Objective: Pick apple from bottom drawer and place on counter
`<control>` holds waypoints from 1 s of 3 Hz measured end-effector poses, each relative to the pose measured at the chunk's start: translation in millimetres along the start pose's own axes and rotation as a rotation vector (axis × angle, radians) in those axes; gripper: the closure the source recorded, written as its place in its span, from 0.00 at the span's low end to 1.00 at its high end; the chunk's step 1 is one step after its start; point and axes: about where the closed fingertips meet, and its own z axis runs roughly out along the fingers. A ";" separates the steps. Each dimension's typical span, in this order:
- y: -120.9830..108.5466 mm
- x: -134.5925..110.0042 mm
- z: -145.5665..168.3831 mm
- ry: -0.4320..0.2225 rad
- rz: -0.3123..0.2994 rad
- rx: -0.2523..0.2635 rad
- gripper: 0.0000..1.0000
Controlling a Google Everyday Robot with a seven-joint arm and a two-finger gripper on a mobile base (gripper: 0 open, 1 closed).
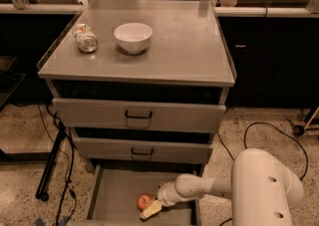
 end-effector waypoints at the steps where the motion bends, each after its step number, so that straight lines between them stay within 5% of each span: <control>1: 0.9 1.9 11.3 -0.004 0.014 -0.010 0.00; 3: -26.0 -25.8 61.1 -0.060 -0.001 -0.010 0.00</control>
Offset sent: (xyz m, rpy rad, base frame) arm 0.0476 0.0389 -0.0382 0.0664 -0.0217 -0.0223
